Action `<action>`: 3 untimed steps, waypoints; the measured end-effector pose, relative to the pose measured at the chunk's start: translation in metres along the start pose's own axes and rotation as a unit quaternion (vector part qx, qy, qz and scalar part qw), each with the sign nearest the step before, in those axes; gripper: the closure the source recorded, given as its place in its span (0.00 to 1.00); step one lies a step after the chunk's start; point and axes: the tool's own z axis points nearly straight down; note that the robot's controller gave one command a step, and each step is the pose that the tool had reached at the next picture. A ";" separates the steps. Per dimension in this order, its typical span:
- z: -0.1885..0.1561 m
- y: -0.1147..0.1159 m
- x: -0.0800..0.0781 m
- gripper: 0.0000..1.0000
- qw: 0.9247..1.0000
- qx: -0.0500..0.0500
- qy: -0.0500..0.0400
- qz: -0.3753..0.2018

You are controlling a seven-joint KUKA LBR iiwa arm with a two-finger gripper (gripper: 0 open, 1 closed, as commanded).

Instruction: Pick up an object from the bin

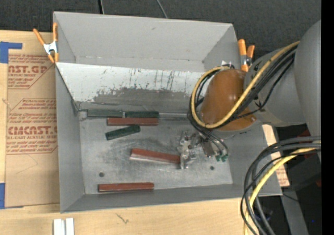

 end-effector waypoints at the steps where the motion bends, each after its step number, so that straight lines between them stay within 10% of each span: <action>1: 0.000 0.000 0.000 1.00 1.000 0.000 0.000 0.000; 2: -0.142 0.018 -0.003 1.00 1.000 -0.005 0.005 -0.010; 3: -0.141 0.018 -0.003 0.00 1.000 -0.005 0.006 -0.010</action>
Offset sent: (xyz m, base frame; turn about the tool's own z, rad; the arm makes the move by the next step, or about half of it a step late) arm -0.0022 0.0191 0.1413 -0.0195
